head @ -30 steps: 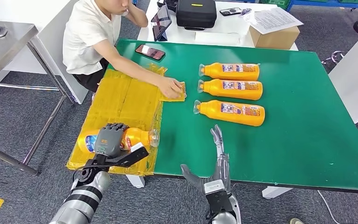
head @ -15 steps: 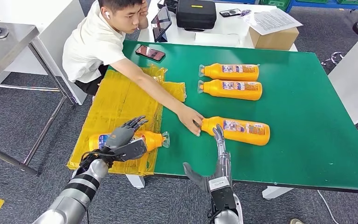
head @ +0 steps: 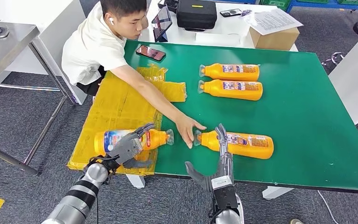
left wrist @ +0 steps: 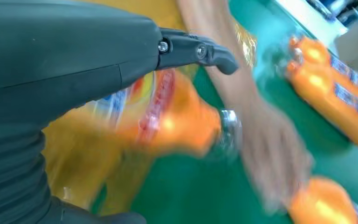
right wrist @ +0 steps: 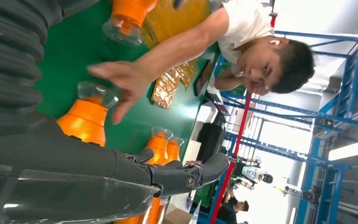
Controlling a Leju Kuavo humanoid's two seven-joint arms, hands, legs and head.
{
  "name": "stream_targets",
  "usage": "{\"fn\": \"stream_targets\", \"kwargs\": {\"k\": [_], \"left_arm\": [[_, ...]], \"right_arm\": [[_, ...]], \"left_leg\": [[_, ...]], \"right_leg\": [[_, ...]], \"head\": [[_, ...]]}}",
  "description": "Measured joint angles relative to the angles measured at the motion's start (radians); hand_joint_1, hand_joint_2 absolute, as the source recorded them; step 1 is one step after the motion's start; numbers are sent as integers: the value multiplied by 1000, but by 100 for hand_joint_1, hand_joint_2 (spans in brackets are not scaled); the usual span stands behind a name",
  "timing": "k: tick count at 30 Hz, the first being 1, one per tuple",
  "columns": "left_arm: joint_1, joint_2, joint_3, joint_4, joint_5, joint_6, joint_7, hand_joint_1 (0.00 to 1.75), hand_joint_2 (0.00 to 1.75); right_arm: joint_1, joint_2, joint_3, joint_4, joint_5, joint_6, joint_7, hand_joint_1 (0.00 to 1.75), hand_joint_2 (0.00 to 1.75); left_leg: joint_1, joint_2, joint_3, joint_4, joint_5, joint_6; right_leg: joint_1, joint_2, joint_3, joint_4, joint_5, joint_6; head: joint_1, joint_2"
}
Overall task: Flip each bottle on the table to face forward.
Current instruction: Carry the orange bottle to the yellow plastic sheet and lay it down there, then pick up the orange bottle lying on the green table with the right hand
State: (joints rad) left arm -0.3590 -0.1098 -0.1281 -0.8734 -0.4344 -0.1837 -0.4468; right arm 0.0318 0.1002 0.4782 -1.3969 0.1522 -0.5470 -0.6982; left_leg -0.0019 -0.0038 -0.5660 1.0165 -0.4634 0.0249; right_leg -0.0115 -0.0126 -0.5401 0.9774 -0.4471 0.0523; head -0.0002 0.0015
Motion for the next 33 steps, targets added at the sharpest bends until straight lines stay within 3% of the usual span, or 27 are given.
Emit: {"fn": "stream_targets", "kwargs": {"k": [8,13,19,25,30,33], "left_arm": [[84,0,-69,-141,79,55,42,0,175],[124,-11,-120,-221,80,137,50,0,175],[205,-29,-226,-375,94,221,30,0,175],[234,-40,-283,-488,80,414,-32,0,175],[237,-45,-306,-531,82,447,-47,0,175],[248,-48,-317,-554,148,462,-76,0,175]], "right_arm": [[6,-3,0,0,-7,-41,0,0,175],[12,-5,-1,1,-4,-68,0,0,175],[23,-14,-1,1,6,-97,0,0,175],[26,-19,0,1,18,-109,0,0,175],[26,-20,2,1,28,-117,0,0,175],[28,-19,-6,2,145,-139,0,0,175]], "left_leg": [[0,0,-5,0,0,0],[0,0,-6,0,0,0],[-1,0,-8,0,0,0],[-1,0,-8,0,0,0],[-1,0,-8,0,0,0],[-1,0,-8,0,0,0]], "right_leg": [[0,0,-5,0,0,0],[0,0,-6,0,0,0],[0,0,-8,0,0,0],[0,0,-8,0,0,0],[0,0,-8,0,0,0],[0,0,-8,0,0,0]], "head": [[0,0],[0,0],[0,0],[0,0],[0,0],[0,0]]}}
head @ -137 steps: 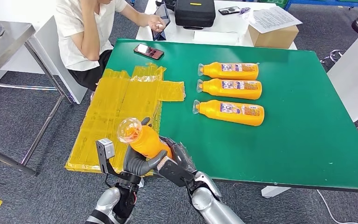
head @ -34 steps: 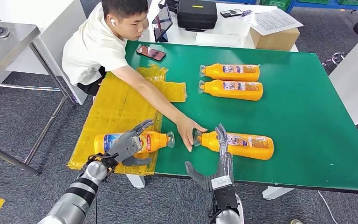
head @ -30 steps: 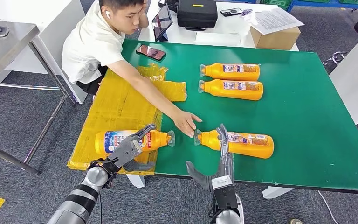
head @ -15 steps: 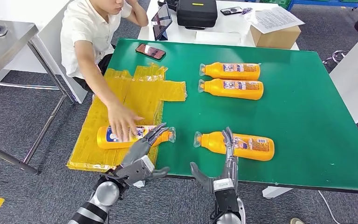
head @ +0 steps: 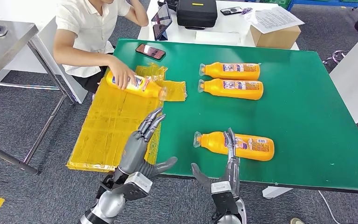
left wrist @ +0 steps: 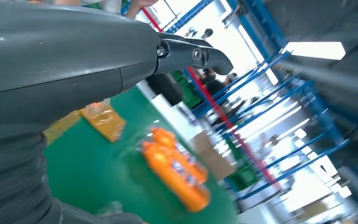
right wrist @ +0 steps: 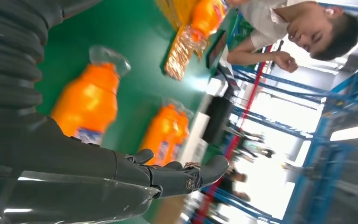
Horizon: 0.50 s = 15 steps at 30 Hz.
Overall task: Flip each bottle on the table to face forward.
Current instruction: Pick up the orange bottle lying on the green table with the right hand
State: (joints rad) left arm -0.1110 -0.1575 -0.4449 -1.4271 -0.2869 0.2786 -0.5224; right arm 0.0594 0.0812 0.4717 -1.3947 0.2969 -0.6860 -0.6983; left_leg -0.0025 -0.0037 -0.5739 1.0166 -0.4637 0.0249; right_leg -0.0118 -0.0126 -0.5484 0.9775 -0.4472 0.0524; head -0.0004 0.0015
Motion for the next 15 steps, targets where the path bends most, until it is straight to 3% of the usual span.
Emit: {"fn": "stream_targets", "kwargs": {"k": [3,6,11,15], "left_arm": [[33,-14,-15,-34,217,-50,-2,0,175],[69,-30,-33,-53,476,-111,38,0,175],[89,-36,-57,-53,521,-85,34,0,175],[78,-36,-93,-33,415,-4,15,0,175]], "right_arm": [[10,16,-67,4,326,-7,1,0,175],[9,39,-212,20,678,-8,13,0,175],[-6,46,-391,57,797,-9,36,0,175],[-40,33,-464,92,934,-9,151,0,175]], "left_leg": [[0,0,0,0,0,0],[-1,-1,-1,0,0,0],[-2,-1,-1,0,0,1],[-3,0,-1,0,0,1]], "right_leg": [[0,0,0,0,0,0],[-1,0,-1,-1,0,0],[-2,-1,-1,0,1,1],[-2,-1,-1,-1,1,2]], "head": [[0,0],[0,0],[0,0],[0,0]]}}
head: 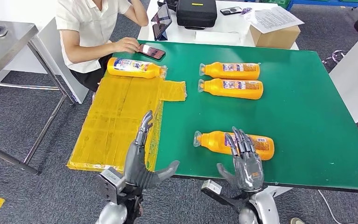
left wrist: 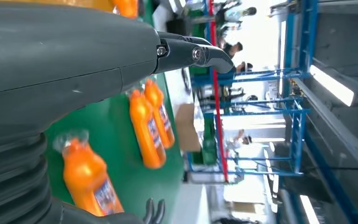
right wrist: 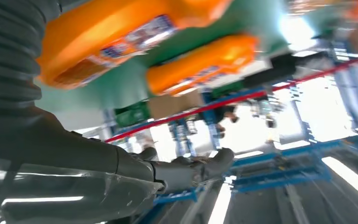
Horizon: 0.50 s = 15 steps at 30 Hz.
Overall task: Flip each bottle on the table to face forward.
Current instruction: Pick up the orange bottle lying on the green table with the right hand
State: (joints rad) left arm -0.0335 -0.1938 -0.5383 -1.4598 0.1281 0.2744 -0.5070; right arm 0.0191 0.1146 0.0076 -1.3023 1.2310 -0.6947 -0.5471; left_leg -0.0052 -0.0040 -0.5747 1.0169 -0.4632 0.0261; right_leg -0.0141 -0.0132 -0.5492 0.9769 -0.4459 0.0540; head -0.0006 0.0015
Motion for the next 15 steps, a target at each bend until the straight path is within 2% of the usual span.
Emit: {"fn": "stream_targets", "kwargs": {"k": [8,12,15], "left_arm": [[-17,0,-62,46,-54,20,15,0,175],[-19,0,-63,52,-67,26,22,0,175],[-20,0,-63,53,-74,27,24,0,175]], "right_arm": [[-112,-92,-13,151,105,0,213,0,175],[-152,-124,25,235,98,0,313,0,175],[-187,-151,62,300,76,0,355,0,175]], "left_leg": [[0,0,0,0,0,1],[0,0,0,0,0,1],[0,0,-1,0,0,1]], "right_leg": [[0,0,0,0,1,1],[0,0,0,0,1,1],[0,0,0,0,1,1]], "head": [[0,0],[0,0],[0,0]]}}
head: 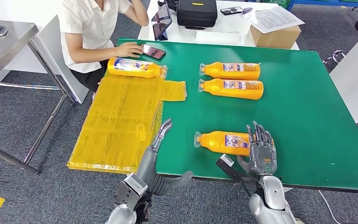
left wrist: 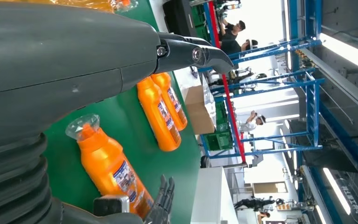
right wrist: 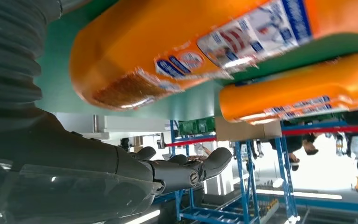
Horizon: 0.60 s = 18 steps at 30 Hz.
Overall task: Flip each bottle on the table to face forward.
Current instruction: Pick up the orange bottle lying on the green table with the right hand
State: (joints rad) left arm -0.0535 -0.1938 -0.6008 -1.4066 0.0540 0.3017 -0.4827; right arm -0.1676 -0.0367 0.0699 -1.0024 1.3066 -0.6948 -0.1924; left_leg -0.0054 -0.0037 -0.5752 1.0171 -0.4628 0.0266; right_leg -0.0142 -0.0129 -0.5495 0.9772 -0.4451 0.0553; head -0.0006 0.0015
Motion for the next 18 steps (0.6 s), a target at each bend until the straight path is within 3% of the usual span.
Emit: {"fn": "stream_targets", "kwargs": {"k": [4,12,18], "left_arm": [[-1,0,0,1,-1,-1,4,0,175],[-6,-2,0,17,2,-17,43,0,175],[-7,-3,0,20,2,-17,49,0,175]], "right_arm": [[-30,-23,32,57,-19,14,20,0,175],[-148,-42,95,218,-79,149,102,0,175],[-183,-45,119,264,-78,160,120,0,175]], "left_leg": [[0,0,0,0,0,0],[0,1,3,0,0,0],[0,2,7,0,0,0]], "right_leg": [[0,0,0,0,0,0],[0,1,2,0,0,0],[0,1,5,0,0,0]], "head": [[0,0],[0,0],[0,0]]}}
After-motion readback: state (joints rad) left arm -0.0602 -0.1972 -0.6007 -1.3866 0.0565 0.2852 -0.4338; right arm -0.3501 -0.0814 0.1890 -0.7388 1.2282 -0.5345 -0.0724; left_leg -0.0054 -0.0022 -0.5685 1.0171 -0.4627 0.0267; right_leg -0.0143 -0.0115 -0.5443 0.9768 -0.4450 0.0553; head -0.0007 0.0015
